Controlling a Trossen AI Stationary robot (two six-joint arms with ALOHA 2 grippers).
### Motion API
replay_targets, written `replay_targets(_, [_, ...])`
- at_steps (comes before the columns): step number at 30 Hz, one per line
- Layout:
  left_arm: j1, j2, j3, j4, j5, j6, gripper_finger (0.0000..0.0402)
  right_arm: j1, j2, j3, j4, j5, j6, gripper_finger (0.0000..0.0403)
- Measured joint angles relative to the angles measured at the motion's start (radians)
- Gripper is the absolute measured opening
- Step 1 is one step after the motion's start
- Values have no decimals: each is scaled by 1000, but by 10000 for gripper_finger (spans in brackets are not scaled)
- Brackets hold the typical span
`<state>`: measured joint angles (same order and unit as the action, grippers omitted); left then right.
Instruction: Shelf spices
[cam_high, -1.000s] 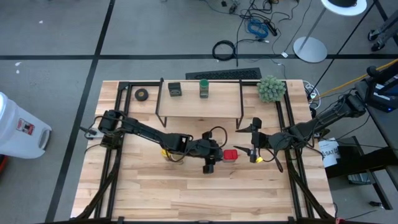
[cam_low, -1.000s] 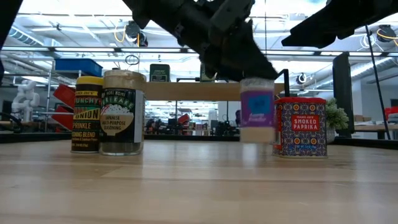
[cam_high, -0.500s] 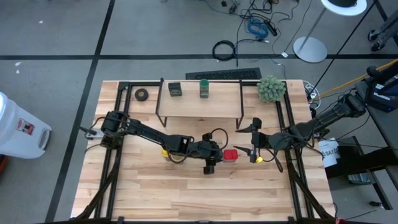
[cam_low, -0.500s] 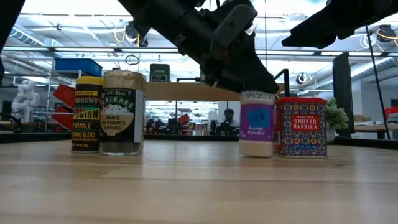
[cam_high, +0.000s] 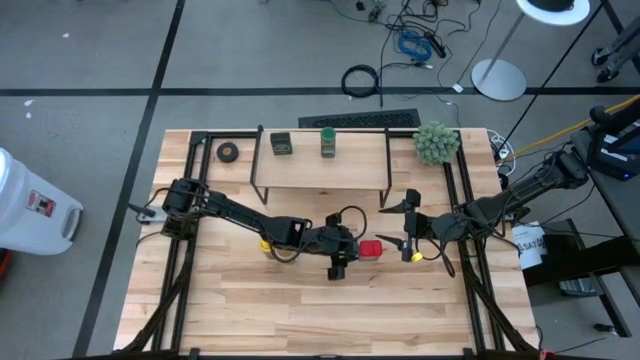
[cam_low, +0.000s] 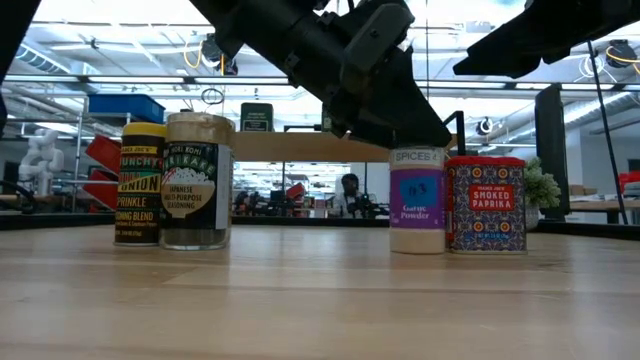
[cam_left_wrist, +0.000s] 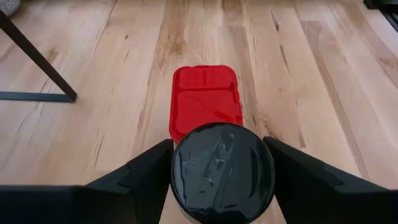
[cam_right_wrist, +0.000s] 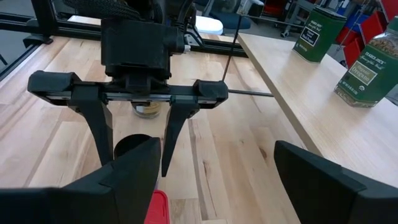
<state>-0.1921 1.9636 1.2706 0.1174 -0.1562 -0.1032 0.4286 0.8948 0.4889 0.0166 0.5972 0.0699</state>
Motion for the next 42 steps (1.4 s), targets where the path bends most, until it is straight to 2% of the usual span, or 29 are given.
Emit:
replay_targets(21, [2, -15, 0, 15, 43, -14, 256, -1, 0, 0, 1, 0, 15, 302])
replay_targets(27, [2, -15, 0, 85, 43, 13, 256, -19, 0, 0, 33, 6, 9, 302])
replay_targets(30, [3, -36, -1, 92, 43, 31, 256, -40, 0, 0, 57, 20, -26, 302])
replay_targets(34, [4, -100, -1, 30, 42, 38, 256, -75, -3, 19, 105, 90, -128, 302])
replay_targets(40, [-9, -223, 0, -140, 32, 30, 256, -173, -10, 148, 107, 70, -306, 302])
replay_targets(42, [-19, -252, 0, -202, 20, 14, 256, -228, -10, 204, 104, 7, -370, 302])
